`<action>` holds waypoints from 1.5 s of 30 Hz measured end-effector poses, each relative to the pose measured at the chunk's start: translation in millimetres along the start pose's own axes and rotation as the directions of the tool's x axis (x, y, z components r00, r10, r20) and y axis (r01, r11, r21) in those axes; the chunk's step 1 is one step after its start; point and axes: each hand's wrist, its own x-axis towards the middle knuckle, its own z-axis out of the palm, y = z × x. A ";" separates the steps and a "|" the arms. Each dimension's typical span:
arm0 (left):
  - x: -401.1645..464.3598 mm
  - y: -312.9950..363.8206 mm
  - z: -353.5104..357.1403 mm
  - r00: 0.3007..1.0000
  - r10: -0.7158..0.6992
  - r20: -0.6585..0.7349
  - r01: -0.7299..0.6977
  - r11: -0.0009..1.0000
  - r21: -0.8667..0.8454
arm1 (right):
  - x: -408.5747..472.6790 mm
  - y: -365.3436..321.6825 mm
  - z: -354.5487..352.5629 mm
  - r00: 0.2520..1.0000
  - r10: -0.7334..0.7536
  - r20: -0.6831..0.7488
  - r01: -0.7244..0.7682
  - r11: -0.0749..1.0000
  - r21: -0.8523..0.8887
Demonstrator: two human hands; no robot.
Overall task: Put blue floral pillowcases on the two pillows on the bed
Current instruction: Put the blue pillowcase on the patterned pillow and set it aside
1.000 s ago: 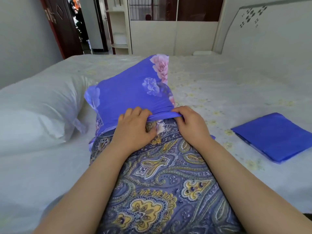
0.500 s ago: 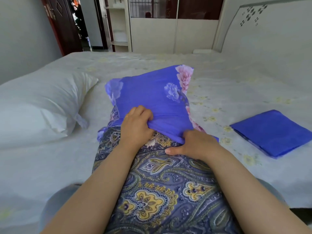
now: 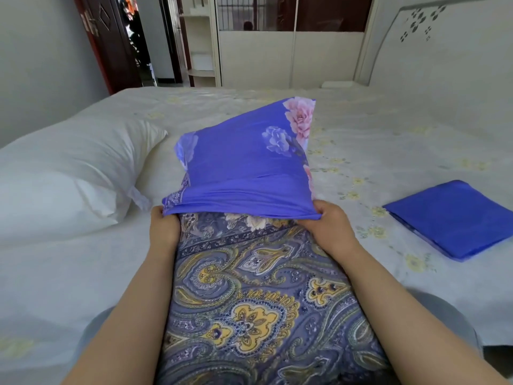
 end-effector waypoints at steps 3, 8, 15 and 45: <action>11.1 32.9 8.8 0.998 -0.002 -0.055 -0.009 0.980 -0.200 | 2.1 -11.5 -2.8 0.939 -0.147 -0.309 0.177 0.982 0.069; 31.3 57.8 32.6 0.971 -0.212 0.107 0.233 0.933 -0.275 | 33.9 -17.3 -26.1 0.914 -0.068 -0.400 0.013 0.990 -0.139; 9.0 42.8 55.2 0.992 0.019 -0.122 -0.013 0.999 0.051 | 65.1 -50.9 3.7 0.945 -0.258 -0.200 0.013 0.643 -0.766; -81.3 -6.5 37.7 0.914 0.404 0.023 -0.402 0.899 0.176 | 6.1 -55.2 86.1 0.511 -0.841 0.176 0.758 0.345 -0.554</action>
